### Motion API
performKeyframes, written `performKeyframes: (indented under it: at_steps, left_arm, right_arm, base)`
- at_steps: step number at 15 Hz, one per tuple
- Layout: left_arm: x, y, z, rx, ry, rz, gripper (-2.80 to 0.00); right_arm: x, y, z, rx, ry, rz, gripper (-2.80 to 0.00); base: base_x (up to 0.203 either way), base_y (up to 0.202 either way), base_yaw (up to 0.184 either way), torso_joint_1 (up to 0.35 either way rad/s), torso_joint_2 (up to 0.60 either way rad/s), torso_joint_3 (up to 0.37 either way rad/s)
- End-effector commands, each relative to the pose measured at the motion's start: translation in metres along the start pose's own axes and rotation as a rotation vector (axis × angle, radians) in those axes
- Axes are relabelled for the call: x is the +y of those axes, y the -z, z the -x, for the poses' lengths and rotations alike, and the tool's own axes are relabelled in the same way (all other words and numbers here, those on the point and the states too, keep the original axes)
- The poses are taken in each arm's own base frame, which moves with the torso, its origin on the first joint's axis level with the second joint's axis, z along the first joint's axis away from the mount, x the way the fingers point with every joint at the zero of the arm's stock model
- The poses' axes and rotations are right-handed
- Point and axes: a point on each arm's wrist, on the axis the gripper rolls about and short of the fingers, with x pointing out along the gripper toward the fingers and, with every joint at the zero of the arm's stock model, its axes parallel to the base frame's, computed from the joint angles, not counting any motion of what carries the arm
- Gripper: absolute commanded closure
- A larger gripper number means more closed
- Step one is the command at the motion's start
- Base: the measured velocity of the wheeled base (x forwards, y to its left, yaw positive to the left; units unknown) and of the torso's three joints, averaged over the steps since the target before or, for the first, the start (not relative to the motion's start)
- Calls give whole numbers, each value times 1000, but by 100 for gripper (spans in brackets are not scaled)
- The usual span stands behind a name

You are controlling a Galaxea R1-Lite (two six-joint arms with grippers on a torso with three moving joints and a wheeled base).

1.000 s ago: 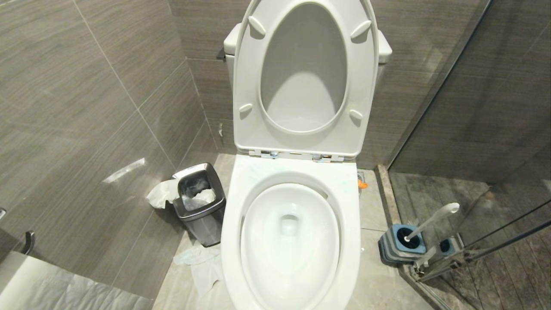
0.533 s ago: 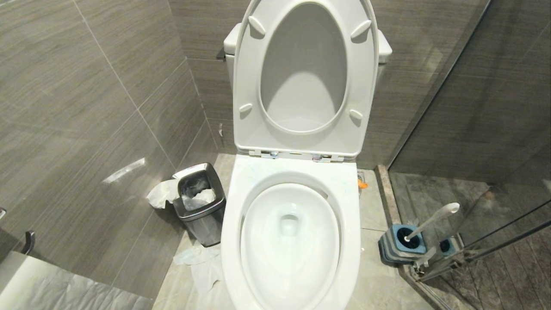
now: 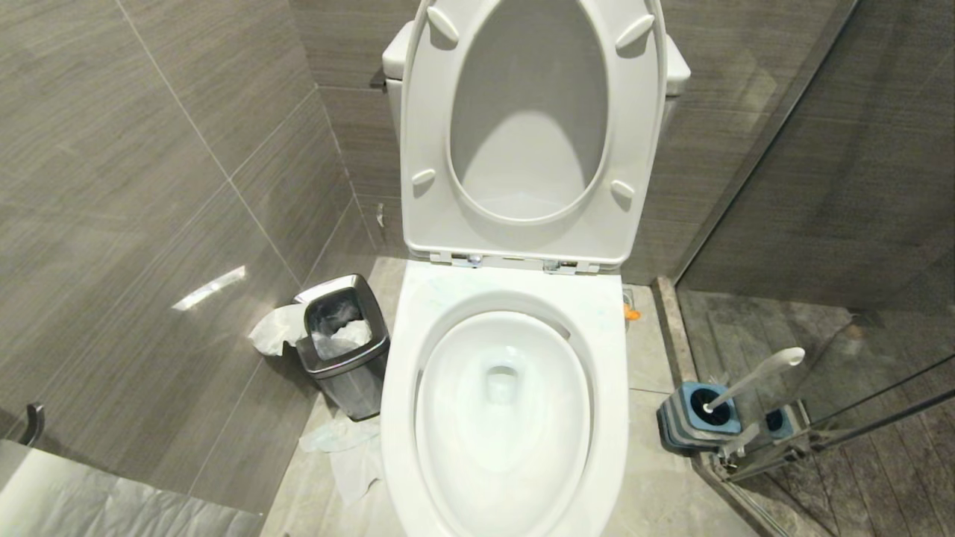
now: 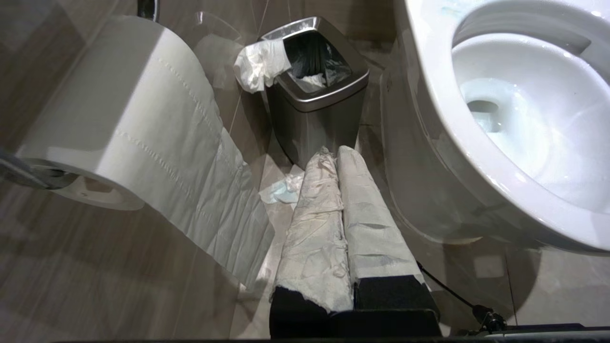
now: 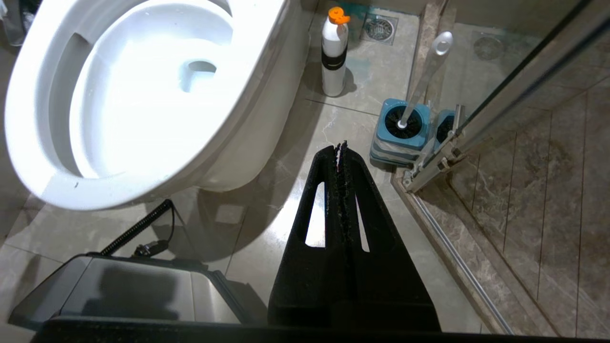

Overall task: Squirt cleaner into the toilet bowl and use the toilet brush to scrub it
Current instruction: Pour in the cleaning agent

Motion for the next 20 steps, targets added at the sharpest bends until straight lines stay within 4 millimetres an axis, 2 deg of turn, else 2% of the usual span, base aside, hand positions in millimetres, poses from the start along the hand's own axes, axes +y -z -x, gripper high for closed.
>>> performKeyframes:
  at_steps: [1,5,20]
  left_arm:
    - [0,0,0,3,-2,4,0]
    - [0,0,0,3,-2,7,0]
    - [0,1,0,5,-2,7,0]
  right_arm:
    - [0,-3,-6,27,0,-3,0]
    - [-1,-10,-15,25,1,-3,0]
    - [-1,-9,-14,25,3,-1,0]
  base:
    - [0,0,0,2,2,-173]
    - [0,0,0,4,2,-190]
    - [0,0,0,5,2,-197]
